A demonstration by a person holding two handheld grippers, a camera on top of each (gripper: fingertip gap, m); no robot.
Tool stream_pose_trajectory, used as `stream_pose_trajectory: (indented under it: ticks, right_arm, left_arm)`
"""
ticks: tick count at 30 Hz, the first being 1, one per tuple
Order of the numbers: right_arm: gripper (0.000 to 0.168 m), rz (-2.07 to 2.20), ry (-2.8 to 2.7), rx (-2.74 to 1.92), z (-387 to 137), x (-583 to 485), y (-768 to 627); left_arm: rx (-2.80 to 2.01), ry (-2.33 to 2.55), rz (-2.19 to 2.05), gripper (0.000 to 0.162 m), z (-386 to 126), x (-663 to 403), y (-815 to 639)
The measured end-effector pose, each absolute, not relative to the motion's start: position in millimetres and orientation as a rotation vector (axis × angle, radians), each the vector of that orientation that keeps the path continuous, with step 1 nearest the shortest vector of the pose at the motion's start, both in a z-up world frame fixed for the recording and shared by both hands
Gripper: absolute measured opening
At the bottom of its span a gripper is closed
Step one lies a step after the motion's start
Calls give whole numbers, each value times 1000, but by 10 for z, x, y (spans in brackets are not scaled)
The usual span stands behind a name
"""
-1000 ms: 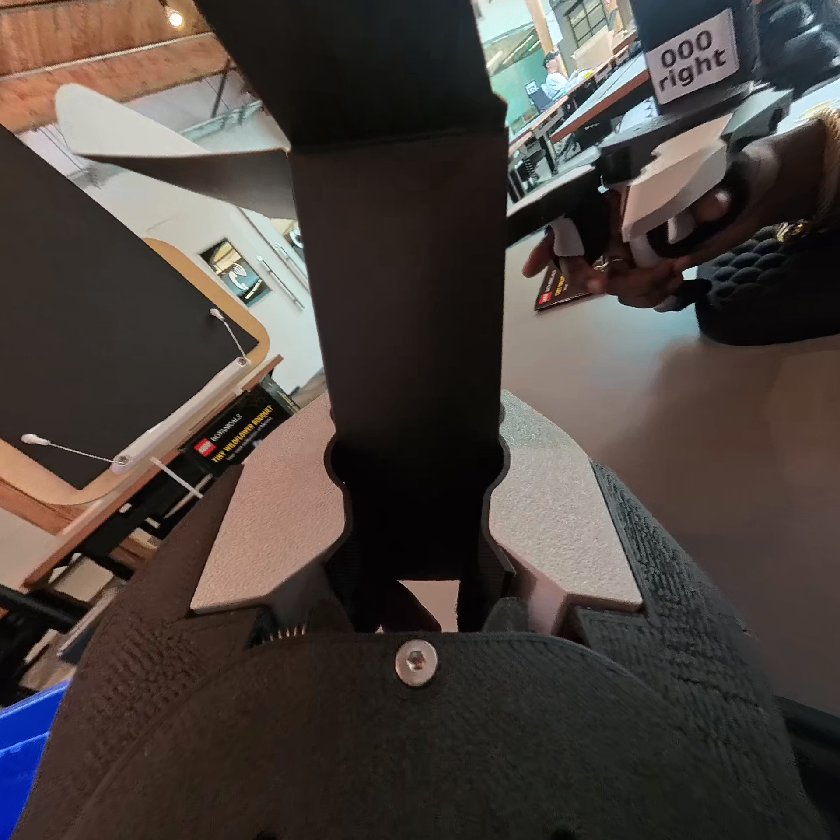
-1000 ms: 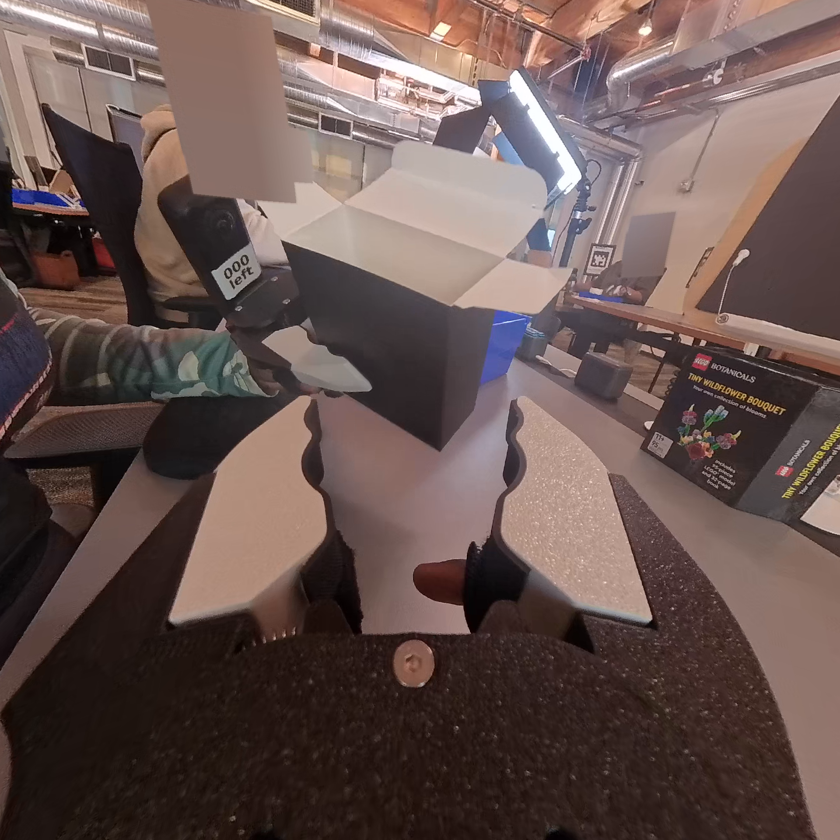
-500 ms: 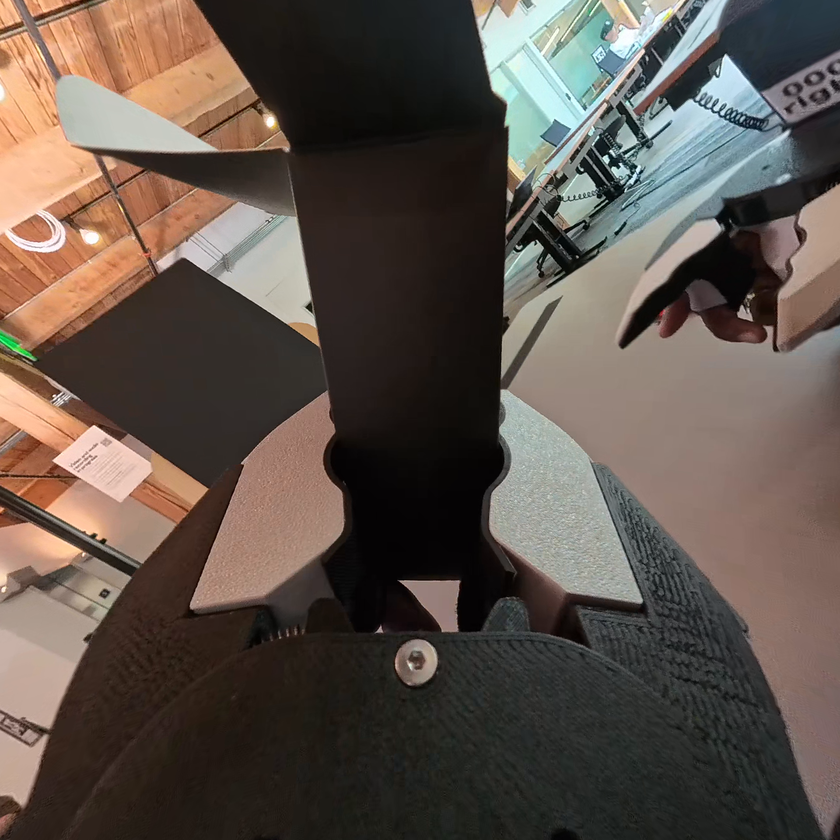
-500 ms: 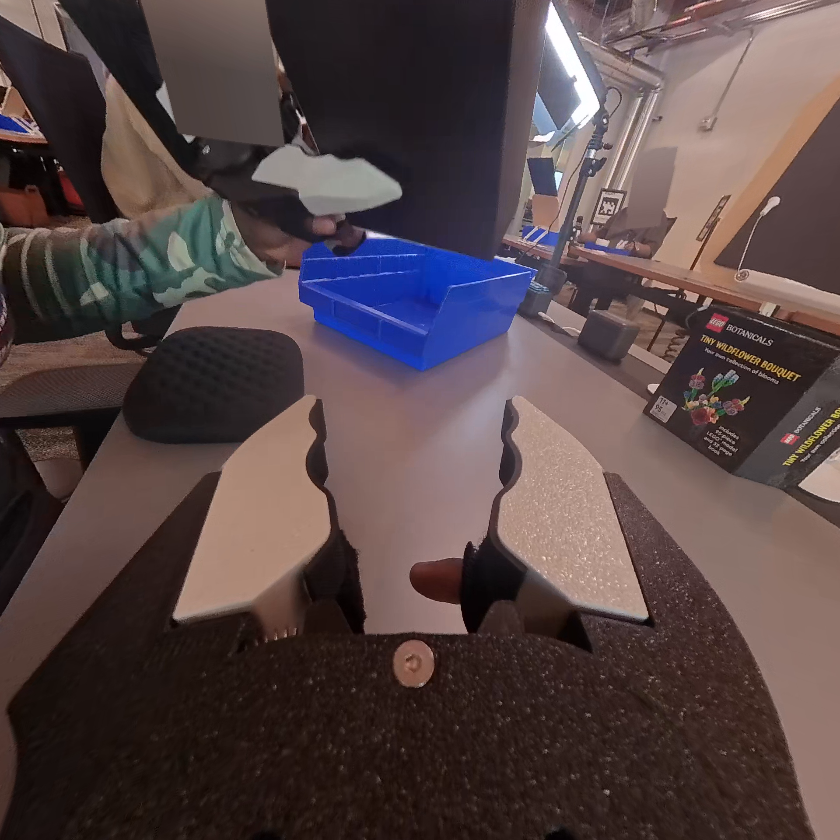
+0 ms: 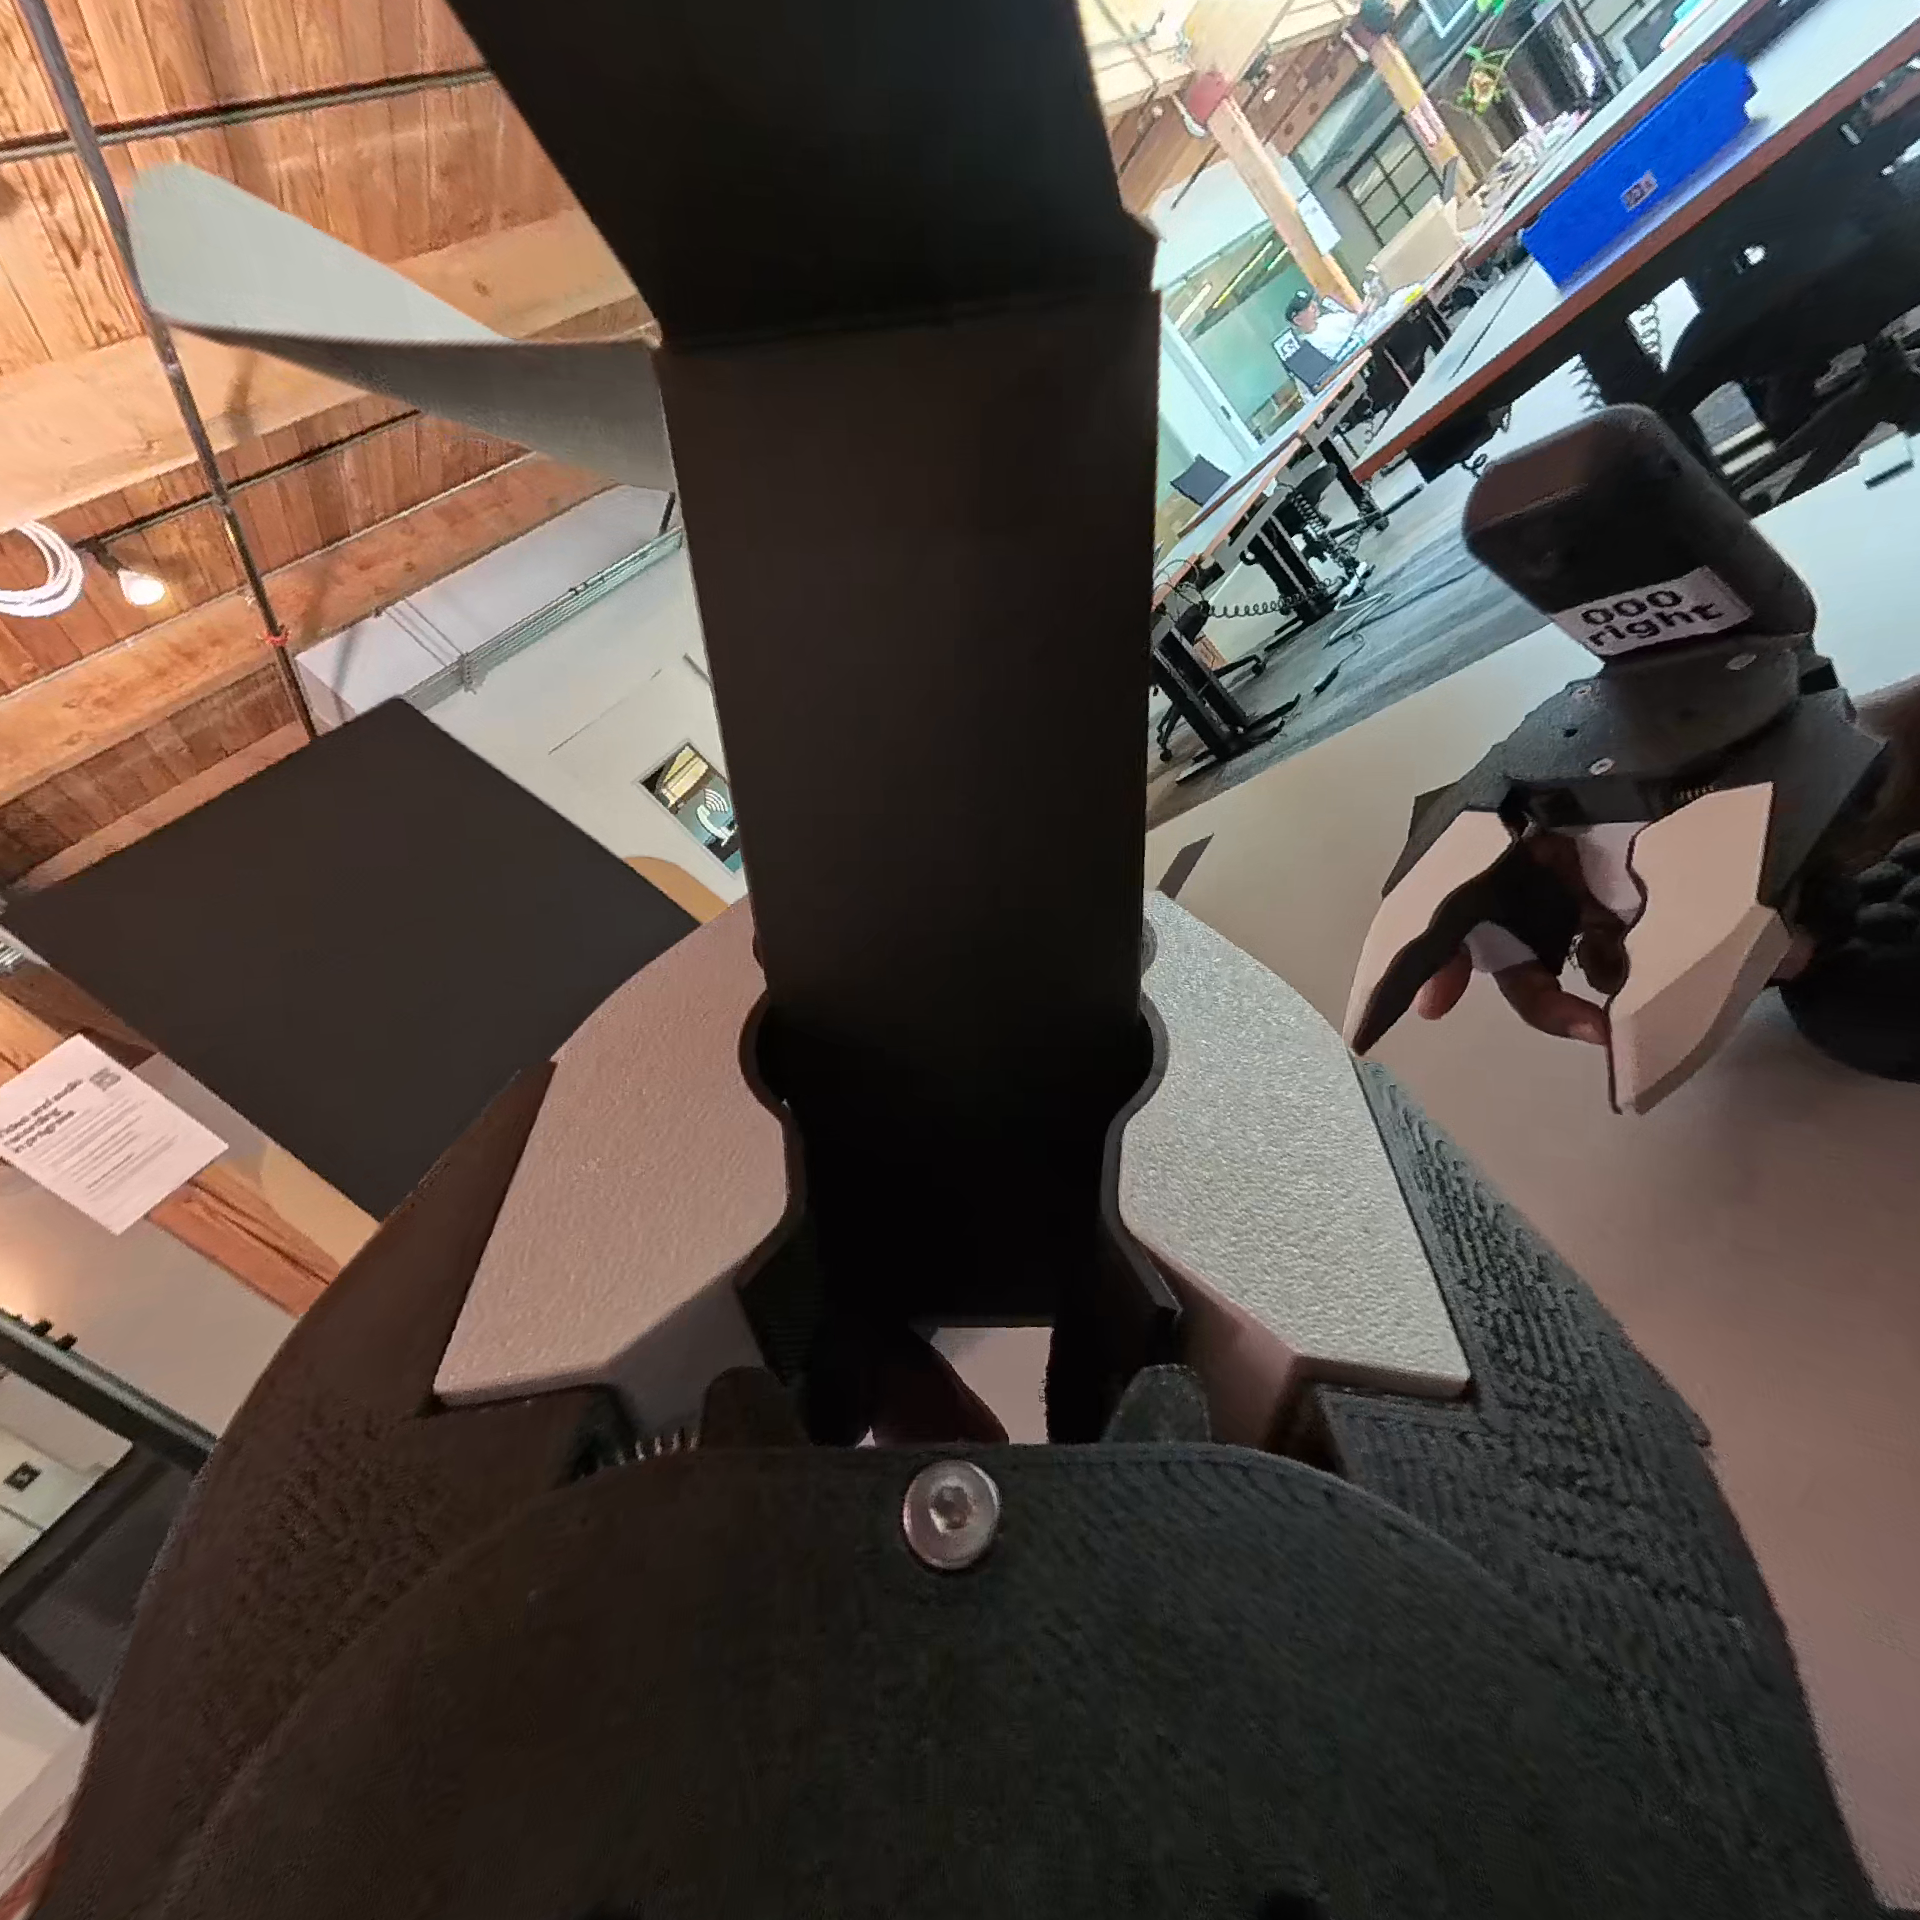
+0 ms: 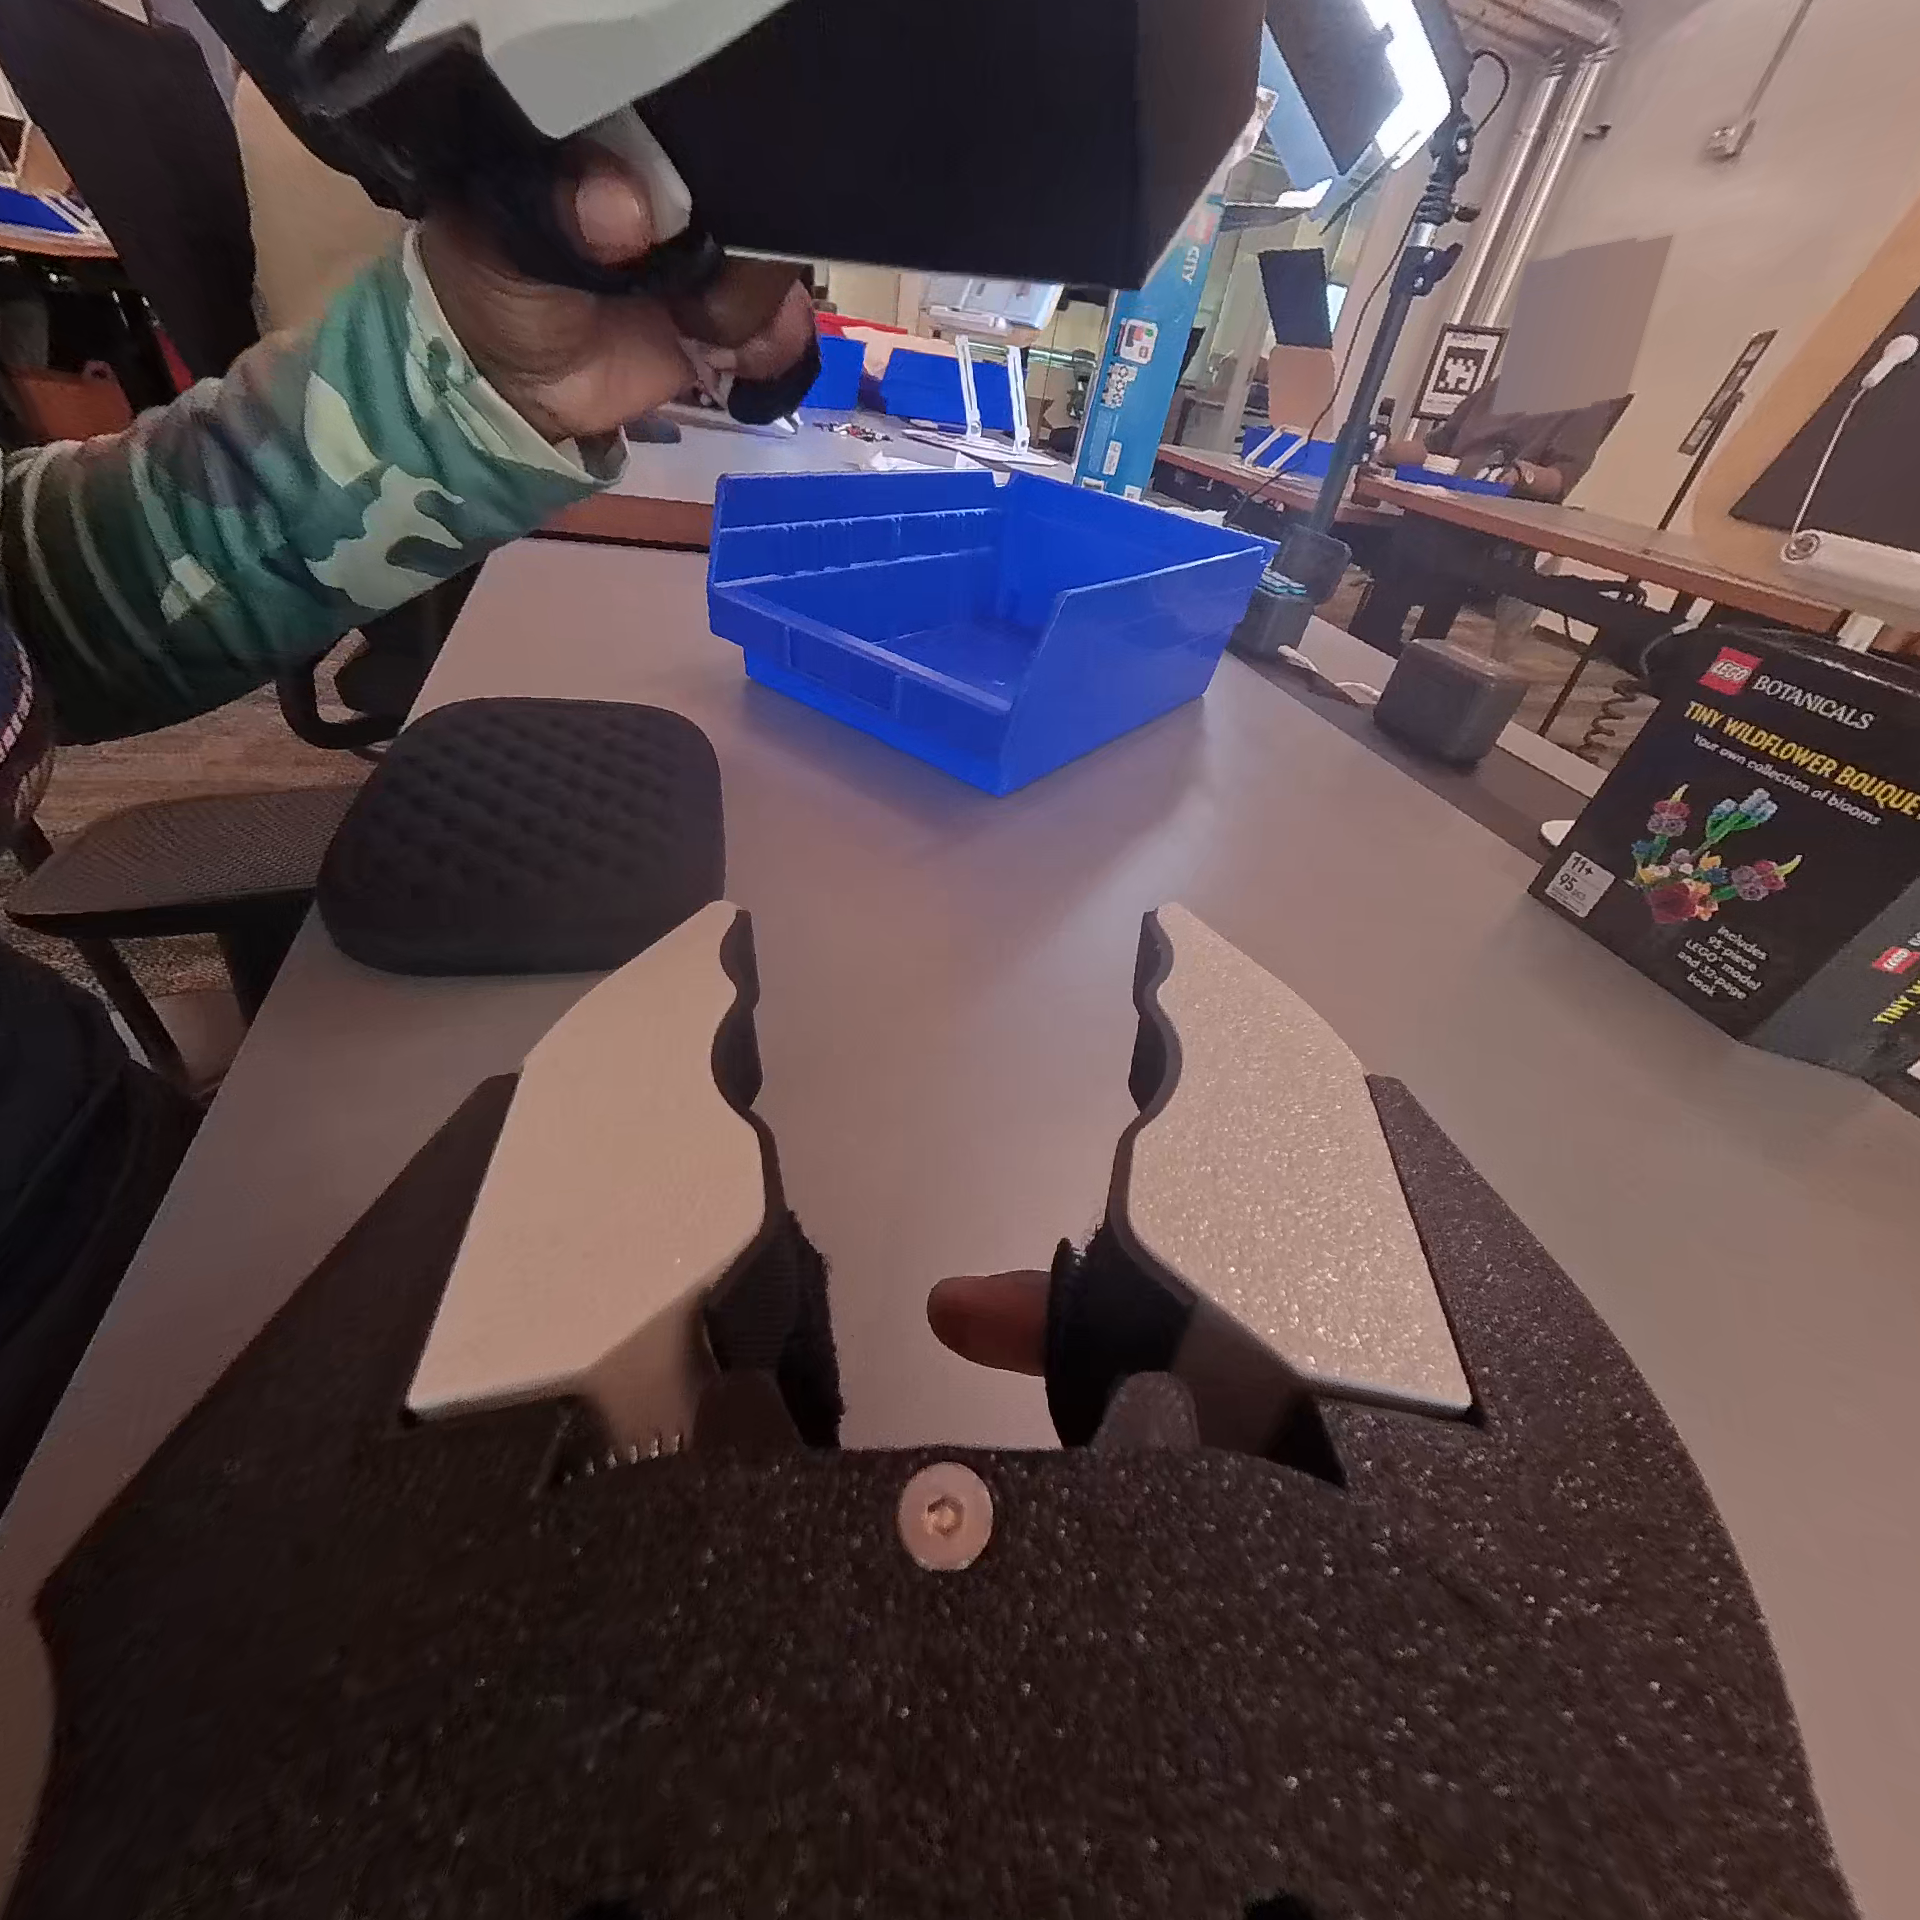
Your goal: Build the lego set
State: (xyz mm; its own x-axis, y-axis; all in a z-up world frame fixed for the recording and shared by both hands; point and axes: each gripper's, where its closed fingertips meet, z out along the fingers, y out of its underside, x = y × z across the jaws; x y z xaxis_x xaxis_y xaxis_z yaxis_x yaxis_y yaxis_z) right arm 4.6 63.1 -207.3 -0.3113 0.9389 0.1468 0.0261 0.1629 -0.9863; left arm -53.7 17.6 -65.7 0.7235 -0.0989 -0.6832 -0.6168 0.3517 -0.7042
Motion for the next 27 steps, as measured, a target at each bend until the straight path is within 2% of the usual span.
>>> stream_pose_trajectory:
  ticks: [12, 21, 27]
  right_arm:
    - [68, 1277, -1546, -968, -2080, 44, 636]
    - [67, 1264, -1545, -960, -2081, 51, 635]
    - [67, 1263, -1548, -965, -2089, 47, 637]
  left_arm:
    - [-1189, 712, 426, 60, -658, -639, 100]
    - [-1325, 589, 850, 60, -575, -1676, -356]
    - [-1481, 572, 1207, 60, -782, -2529, -792]
